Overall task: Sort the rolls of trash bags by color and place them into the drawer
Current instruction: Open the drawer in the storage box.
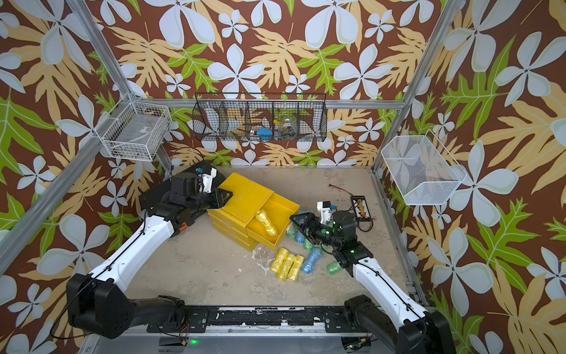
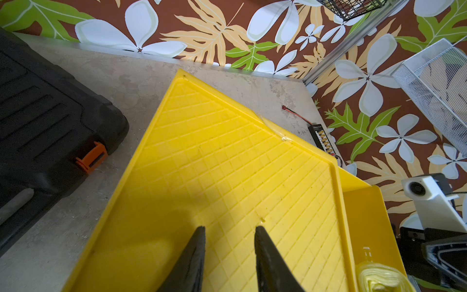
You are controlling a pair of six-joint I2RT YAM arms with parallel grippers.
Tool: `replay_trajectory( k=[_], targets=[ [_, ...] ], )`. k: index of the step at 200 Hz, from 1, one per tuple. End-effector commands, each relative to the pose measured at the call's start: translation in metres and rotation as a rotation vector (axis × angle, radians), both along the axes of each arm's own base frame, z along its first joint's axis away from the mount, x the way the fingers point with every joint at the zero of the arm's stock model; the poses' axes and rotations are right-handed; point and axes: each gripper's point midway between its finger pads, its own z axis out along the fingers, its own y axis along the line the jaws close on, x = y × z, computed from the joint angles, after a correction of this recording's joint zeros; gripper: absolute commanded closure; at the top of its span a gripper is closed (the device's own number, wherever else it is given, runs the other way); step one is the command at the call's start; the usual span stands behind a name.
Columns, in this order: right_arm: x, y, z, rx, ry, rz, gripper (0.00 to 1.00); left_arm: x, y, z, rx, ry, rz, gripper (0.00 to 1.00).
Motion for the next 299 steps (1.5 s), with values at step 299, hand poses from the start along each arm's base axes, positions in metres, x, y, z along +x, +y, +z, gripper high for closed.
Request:
replay_trajectory(
  k=[299],
  targets=[
    [0.012,0.007,-0.009,0.263,0.062,-0.001,0.34,-0.003,0.002,-0.005,0.015,0.026,-0.002,0.64]
  ],
)
